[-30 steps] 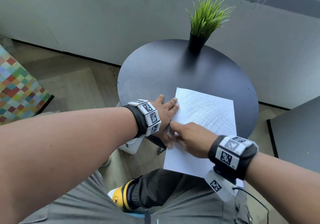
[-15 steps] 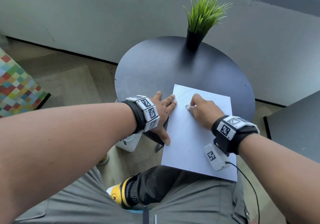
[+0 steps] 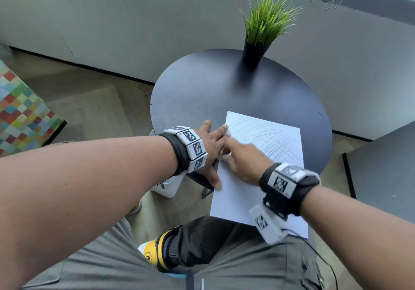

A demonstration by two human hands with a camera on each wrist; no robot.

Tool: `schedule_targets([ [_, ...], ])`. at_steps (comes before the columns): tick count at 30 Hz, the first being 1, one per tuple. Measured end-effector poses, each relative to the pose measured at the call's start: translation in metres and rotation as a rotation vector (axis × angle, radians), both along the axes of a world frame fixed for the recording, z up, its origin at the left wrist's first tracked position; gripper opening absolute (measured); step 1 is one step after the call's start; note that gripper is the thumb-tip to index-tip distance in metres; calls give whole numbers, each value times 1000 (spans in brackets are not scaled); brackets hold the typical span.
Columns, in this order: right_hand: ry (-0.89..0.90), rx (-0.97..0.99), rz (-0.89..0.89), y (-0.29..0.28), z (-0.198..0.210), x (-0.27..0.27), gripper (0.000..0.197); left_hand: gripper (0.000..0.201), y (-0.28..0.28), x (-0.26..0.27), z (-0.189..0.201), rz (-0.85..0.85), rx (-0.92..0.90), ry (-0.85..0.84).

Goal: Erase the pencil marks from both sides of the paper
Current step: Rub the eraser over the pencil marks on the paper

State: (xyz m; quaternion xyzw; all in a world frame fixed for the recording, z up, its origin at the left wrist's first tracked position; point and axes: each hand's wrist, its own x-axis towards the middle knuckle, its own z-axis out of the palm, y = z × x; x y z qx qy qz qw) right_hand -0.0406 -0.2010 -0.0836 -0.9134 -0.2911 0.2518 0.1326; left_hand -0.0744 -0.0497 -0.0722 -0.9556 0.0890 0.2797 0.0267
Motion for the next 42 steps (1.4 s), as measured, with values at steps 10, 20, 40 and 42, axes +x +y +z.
schedule_targets([
  [10, -67, -33, -277, -31, 9, 57, 20, 119, -3, 1, -1, 22, -50, -44],
  [20, -156, -82, 111, -13, 10, 18, 21, 126, 2, -4, -17, 53, -91, -77],
  [40, -57, -67, 65, -13, 9, 7, 21, 138, 3, -2, -20, 102, -113, 9],
  [42, -123, -73, -107, -16, 12, 34, 21, 137, 2, -2, -19, 100, -95, 13],
])
